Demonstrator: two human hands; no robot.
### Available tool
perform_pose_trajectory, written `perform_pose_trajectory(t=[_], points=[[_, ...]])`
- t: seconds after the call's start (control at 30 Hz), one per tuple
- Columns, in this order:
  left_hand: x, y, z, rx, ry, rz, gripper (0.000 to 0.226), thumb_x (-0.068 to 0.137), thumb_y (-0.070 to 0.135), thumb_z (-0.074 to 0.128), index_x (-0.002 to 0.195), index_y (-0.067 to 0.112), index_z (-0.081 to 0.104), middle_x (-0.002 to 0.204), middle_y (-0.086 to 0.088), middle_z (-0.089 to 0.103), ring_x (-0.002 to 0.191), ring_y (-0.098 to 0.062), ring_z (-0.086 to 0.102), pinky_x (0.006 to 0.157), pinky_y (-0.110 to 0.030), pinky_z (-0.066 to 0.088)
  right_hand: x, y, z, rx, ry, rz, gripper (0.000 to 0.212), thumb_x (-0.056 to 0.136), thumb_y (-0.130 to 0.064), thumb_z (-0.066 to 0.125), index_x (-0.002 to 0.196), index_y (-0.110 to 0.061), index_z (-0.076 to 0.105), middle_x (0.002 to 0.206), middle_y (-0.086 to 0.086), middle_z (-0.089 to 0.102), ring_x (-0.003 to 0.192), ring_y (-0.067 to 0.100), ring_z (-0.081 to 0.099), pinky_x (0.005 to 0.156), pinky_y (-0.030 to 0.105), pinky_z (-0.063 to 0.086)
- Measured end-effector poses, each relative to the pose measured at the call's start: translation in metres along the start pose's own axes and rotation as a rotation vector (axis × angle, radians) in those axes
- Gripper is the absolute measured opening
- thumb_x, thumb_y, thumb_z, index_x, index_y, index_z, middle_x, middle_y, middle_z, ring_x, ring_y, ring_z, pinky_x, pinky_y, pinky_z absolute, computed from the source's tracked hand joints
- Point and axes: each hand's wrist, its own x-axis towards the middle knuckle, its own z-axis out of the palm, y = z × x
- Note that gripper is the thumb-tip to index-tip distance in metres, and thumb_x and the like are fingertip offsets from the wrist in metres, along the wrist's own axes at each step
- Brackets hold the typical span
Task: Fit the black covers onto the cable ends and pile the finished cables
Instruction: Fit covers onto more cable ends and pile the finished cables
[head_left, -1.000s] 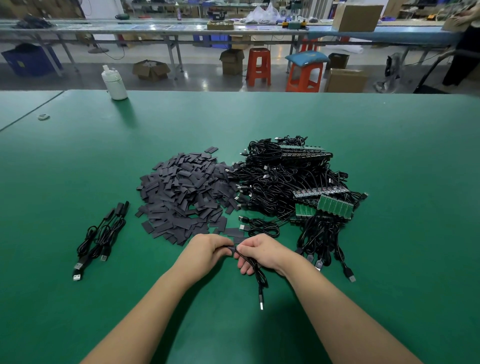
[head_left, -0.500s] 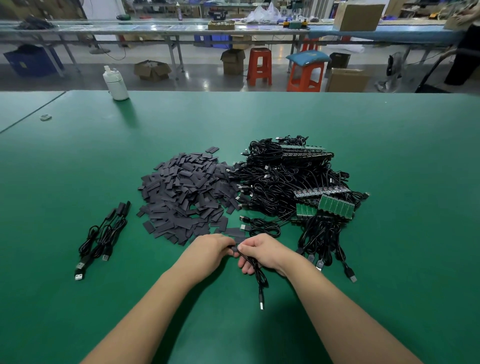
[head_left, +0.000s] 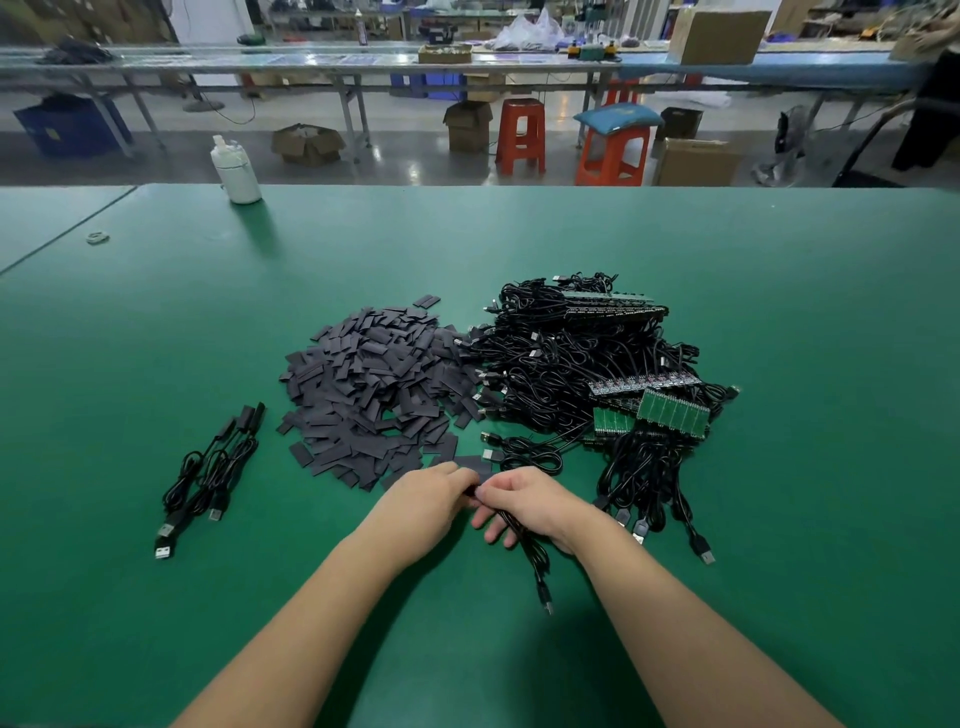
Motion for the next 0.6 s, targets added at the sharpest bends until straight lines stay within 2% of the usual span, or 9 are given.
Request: perform_pose_trajectory(t=[0.07,0.1,0.17,0.2,0.27,0.43,0.6], points=[[-0.003,-0.001,0.000,-0.266,0.120,-0.162,0.030,0.091,0.028,0.067,0.119,0.025,0.062,0.107,0.013,0.065,0.093,-0.010,0.064,0.086,-0.027,0.049,0.000,0.001,0.000,0.051,0.023,-0.016,0.019,0.104,-0.020,0.053,0.097,-0.008,0.066,0.082,0.004,0.074,0.061,0.014,0.065,0.051,0.023,0.050],[-0.005,-0.001,-0.001,-0.443,0.172,-0.289,0.030,0.088,0.026,0.071,0.116,0.024,0.062,0.101,0.015,0.068,0.083,-0.009,0.067,0.082,-0.027,0.053,0.000,0.001,0.001,0.075,0.038,-0.024,0.019,0.103,-0.020,0.054,0.098,-0.007,0.067,0.082,0.005,0.074,0.061,0.014,0.065,0.051,0.023,0.051],[-0.006,0.000,0.000,-0.798,0.216,-0.503,0.022,0.088,0.016,0.072,0.108,0.015,0.064,0.085,0.005,0.073,0.062,-0.015,0.069,0.063,-0.032,0.058,0.001,0.002,0.002,0.097,0.065,-0.035,0.019,0.103,-0.020,0.056,0.101,-0.005,0.067,0.085,0.005,0.075,0.062,0.014,0.065,0.052,0.024,0.051],[-0.006,0.000,0.002,-0.898,0.226,-0.555,0.019,0.089,0.011,0.071,0.106,0.012,0.064,0.081,0.001,0.074,0.057,-0.018,0.069,0.056,-0.033,0.057,0.001,0.002,0.003,0.098,0.075,-0.040,0.020,0.102,-0.021,0.057,0.103,-0.004,0.067,0.086,0.005,0.075,0.063,0.014,0.065,0.053,0.024,0.052],[-0.006,0.004,0.005,-0.987,0.253,-0.596,0.013,0.089,0.008,0.070,0.101,0.010,0.065,0.076,-0.002,0.074,0.054,-0.019,0.067,0.049,-0.031,0.053,0.001,0.001,0.003,0.104,0.080,-0.043,0.021,0.101,-0.021,0.058,0.105,-0.003,0.068,0.088,0.005,0.075,0.065,0.014,0.067,0.054,0.024,0.053],[-0.001,0.015,0.006,-1.081,0.395,-0.632,0.008,0.089,0.004,0.070,0.094,0.010,0.069,0.073,-0.004,0.073,0.047,-0.016,0.061,0.047,-0.026,0.050,0.001,0.000,0.004,0.137,0.059,-0.045,0.019,0.099,-0.021,0.062,0.100,-0.005,0.071,0.089,0.008,0.076,0.075,0.014,0.072,0.066,0.023,0.057],[0.003,0.020,0.006,-1.020,0.419,-0.579,0.009,0.089,0.006,0.069,0.087,0.015,0.071,0.064,-0.006,0.069,0.048,-0.015,0.059,0.050,-0.029,0.051,0.001,0.002,0.003,0.138,0.063,-0.055,0.017,0.099,-0.021,0.062,0.097,-0.008,0.073,0.088,0.006,0.077,0.082,0.013,0.073,0.074,0.022,0.057]])
